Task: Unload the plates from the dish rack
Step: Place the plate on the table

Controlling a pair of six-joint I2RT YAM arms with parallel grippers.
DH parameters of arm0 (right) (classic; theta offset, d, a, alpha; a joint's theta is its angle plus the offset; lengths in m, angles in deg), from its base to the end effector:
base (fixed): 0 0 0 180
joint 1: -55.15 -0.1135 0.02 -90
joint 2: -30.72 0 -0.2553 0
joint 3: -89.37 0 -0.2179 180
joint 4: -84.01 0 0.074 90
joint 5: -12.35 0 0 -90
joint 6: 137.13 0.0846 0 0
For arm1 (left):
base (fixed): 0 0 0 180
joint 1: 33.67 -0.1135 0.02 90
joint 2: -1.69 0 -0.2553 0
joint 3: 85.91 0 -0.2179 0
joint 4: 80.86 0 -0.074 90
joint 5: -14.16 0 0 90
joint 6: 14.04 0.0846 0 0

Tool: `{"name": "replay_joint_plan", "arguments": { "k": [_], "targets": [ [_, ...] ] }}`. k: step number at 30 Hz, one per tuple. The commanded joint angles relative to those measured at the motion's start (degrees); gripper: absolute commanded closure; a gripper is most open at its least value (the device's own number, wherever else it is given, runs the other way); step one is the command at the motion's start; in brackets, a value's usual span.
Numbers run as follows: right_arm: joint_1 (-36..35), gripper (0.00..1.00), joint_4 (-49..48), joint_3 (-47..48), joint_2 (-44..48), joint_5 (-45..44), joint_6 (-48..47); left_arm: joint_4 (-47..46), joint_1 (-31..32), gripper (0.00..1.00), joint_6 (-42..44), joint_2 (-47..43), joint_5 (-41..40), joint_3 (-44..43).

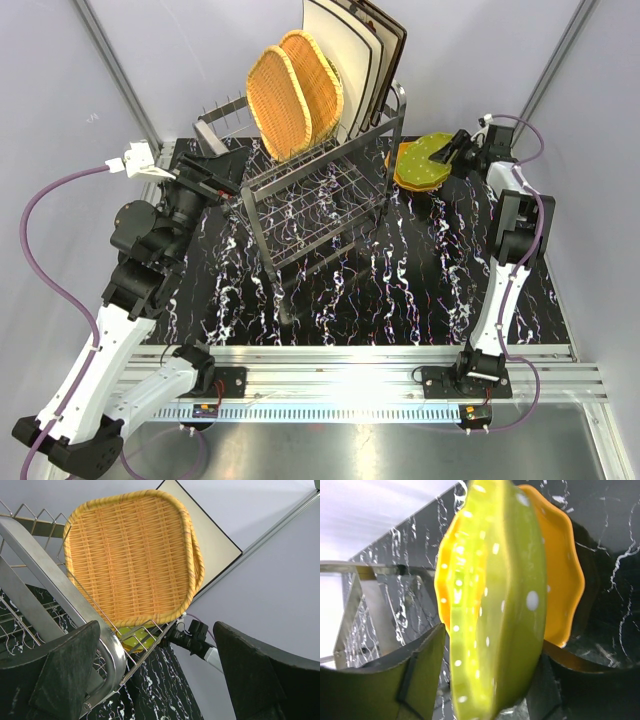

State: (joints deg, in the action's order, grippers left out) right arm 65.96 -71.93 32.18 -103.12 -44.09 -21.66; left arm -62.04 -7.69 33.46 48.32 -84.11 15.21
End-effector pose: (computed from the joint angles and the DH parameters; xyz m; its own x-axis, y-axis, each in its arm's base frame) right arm 0.5283 -0.0533 0.1729 -0.6336 0.4858 -0.6021 -0.0172 0.7692 0.6388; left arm 0.1693 -0.0690 0.4520 -0.0540 -0.7174 -0.6945 0.3679 0.6323 -0.6817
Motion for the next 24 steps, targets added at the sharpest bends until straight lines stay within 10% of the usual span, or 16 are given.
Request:
{"name": "replay_joint_plan", "arguments": {
  "k": [1,24],
  "targets": [
    [-0.4,0.34,0.1,3.7,1.8,-0.4,-3.9,-2.4,0.0,0.01,0.0,0.1,1.2,0.5],
    [-0.7,0.14,13.7,10.1,0.0,-6.8,-16.6,-2.7,0.1,0.01,-0.4,-0.2,1.6,2.1]
  ]
}}
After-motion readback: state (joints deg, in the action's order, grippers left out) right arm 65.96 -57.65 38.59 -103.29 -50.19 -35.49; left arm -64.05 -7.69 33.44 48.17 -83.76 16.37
